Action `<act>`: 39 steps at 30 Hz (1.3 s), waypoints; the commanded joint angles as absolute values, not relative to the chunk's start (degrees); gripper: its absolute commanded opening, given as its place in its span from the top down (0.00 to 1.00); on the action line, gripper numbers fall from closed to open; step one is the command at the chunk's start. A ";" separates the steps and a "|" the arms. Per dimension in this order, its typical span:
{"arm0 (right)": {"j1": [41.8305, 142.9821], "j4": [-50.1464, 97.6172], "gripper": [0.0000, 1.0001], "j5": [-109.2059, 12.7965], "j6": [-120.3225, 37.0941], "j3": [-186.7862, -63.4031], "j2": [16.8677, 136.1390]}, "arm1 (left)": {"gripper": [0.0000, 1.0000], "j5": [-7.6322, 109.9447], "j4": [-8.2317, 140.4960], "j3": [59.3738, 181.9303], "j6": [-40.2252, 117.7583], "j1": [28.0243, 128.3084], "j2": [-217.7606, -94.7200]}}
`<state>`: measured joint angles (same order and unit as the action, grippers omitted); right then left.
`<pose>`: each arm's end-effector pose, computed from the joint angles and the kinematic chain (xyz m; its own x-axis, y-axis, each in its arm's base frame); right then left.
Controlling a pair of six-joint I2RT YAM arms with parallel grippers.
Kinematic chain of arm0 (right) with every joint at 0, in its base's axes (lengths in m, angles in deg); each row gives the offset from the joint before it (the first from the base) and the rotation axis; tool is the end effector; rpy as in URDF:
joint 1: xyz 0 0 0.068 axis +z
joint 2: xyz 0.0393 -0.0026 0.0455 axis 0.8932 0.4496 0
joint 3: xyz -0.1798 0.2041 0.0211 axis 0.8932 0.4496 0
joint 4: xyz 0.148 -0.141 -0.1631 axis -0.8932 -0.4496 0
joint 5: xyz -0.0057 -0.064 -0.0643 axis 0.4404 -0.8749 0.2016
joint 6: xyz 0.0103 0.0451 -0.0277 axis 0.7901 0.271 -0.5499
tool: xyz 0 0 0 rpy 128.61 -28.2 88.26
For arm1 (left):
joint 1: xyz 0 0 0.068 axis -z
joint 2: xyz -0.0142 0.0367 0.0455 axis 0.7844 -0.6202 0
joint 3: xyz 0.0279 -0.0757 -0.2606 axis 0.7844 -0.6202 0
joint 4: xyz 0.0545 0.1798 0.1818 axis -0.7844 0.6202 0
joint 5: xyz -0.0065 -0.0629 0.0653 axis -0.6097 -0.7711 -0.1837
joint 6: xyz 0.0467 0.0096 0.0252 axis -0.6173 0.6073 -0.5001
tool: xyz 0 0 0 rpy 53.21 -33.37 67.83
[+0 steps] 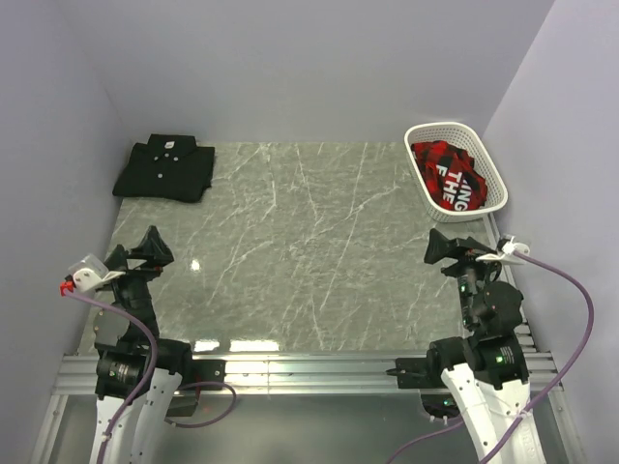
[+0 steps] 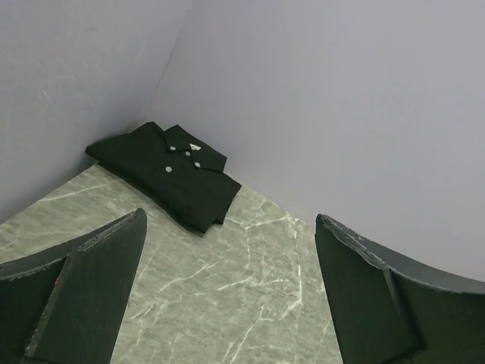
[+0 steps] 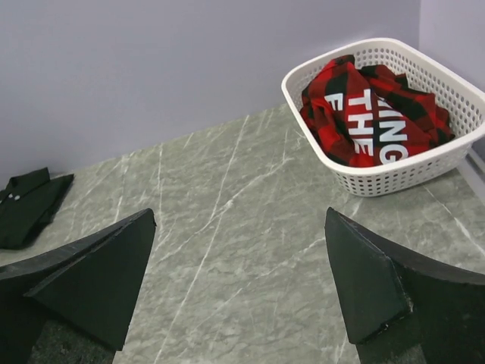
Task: Fold and stack the long sleeve shirts
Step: Grab the shirt from the pile
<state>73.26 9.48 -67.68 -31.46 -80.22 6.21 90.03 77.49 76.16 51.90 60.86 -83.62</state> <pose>0.0789 0.0066 0.3128 0.0933 0.3063 -0.9473 0.0046 0.9513 0.3081 0.0563 0.0091 0.3121 0.3866 -0.4271 -0.8174 -0.2036 0.8249 -0.5273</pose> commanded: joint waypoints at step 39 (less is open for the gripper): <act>54.84 1.55 0.12 -71.93 -22.76 -145.36 108.18 | 0.01 84.38 78.87 75.90 50.74 65.47 -83.47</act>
